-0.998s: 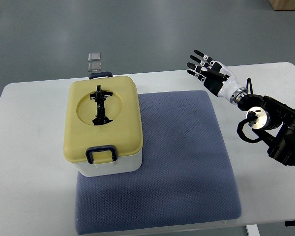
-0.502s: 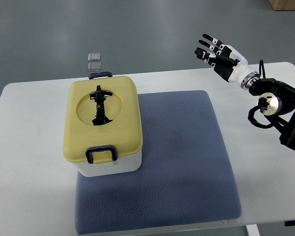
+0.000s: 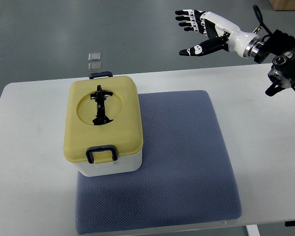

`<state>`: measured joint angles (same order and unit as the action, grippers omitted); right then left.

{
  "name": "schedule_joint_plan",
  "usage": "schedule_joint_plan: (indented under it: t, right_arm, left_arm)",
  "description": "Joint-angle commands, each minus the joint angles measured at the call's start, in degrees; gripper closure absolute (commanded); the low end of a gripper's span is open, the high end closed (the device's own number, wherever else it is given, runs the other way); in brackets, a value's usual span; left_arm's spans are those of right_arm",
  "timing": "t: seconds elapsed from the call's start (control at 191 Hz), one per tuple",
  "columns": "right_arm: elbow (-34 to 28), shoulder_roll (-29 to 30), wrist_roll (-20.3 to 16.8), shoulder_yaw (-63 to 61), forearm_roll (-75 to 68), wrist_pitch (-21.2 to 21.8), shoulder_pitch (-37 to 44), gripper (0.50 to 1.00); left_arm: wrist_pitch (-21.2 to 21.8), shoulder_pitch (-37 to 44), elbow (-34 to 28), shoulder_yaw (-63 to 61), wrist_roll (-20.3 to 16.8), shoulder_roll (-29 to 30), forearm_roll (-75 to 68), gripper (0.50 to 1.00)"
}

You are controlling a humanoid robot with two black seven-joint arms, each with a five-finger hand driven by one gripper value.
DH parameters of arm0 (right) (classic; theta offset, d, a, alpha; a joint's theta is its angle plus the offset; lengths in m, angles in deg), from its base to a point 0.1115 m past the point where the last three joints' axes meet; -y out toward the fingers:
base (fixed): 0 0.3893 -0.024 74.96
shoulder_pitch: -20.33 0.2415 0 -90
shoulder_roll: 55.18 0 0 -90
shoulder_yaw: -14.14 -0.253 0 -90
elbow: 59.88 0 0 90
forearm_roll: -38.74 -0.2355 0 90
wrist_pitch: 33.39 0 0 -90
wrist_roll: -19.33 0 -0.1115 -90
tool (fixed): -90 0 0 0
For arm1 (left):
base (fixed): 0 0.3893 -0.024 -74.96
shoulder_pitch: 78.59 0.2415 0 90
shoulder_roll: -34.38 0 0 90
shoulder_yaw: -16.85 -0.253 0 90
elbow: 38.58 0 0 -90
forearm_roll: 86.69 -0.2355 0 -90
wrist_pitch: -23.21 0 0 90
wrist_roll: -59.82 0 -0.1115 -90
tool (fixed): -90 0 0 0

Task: Open white storage box with right hand
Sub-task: 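Move the right hand over the yellow lid toward its black handle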

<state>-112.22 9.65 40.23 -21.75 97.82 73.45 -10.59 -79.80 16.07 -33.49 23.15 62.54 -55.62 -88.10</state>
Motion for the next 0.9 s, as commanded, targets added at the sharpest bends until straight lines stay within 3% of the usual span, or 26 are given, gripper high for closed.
schedule_joint_plan:
  t: [0.0, 0.188, 0.35, 0.653, 0.894]
  right_arm:
    - [-3.56, -1.02, 2.04, 2.93, 8.42, 1.08, 4.20, 0.572]
    - [-8.22, -1.02, 6.26, 16.01, 14.83, 1.88, 14.83, 0.572]
    - [-9.62, 0.30, 7.75, 24.20, 18.35, 1.70, 23.54, 0.572]
    - [-9.10, 11.28, 7.93, 39.22, 19.40, 1.08, 39.27, 0.572]
    - [-8.13, 16.38, 9.16, 43.80, 22.92, -1.29, 42.44, 0.572]
  left_arm:
    - [0.00, 0.00, 0.00, -0.05, 0.00, 0.00, 0.00, 0.500]
    - [0.00, 0.00, 0.00, 0.04, 0.00, 0.00, 0.00, 0.500]
    - [0.00, 0.00, 0.00, -0.05, 0.00, 0.00, 0.00, 0.500]
    - [0.00, 0.00, -0.08, -0.05, 0.00, 0.00, 0.00, 0.500]
    - [0.00, 0.00, 0.00, 0.04, 0.00, 0.00, 0.00, 0.500]
